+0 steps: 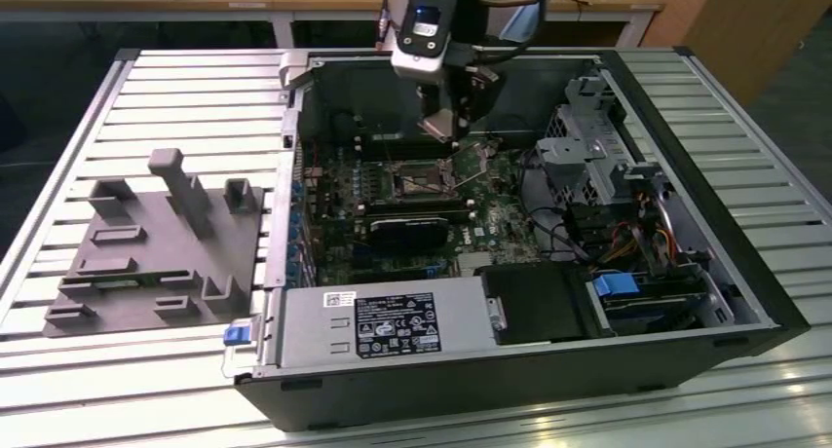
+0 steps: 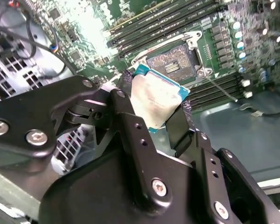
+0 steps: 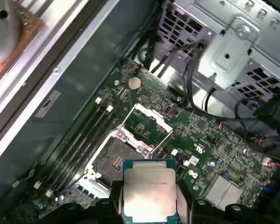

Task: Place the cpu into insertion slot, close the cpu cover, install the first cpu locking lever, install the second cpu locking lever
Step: 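Place the cpu into insertion slot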

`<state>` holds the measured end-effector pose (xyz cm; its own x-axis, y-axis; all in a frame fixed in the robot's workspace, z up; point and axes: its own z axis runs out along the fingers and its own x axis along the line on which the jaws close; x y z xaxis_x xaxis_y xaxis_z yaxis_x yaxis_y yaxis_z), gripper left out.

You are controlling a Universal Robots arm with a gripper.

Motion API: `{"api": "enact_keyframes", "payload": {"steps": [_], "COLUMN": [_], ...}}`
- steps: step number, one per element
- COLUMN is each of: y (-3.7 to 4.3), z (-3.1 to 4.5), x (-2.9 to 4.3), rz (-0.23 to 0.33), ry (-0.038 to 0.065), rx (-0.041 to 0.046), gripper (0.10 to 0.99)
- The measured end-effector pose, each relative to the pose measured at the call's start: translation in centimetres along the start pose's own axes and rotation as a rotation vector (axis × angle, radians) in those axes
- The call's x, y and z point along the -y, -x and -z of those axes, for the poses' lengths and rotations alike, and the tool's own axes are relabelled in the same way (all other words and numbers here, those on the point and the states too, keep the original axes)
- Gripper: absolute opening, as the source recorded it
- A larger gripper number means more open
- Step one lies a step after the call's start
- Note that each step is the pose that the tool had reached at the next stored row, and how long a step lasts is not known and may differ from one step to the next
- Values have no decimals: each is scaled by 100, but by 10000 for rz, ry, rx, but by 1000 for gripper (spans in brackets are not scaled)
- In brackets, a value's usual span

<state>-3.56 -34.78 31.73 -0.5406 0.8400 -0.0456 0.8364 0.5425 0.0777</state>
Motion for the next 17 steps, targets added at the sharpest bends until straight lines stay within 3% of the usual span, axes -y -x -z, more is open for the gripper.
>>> {"api": "enact_keyframes", "payload": {"steps": [17], "y": [-6], "z": [-139], "x": [11], "rz": [-3087], "ry": [-143], "rx": [241], "gripper": [541]}}
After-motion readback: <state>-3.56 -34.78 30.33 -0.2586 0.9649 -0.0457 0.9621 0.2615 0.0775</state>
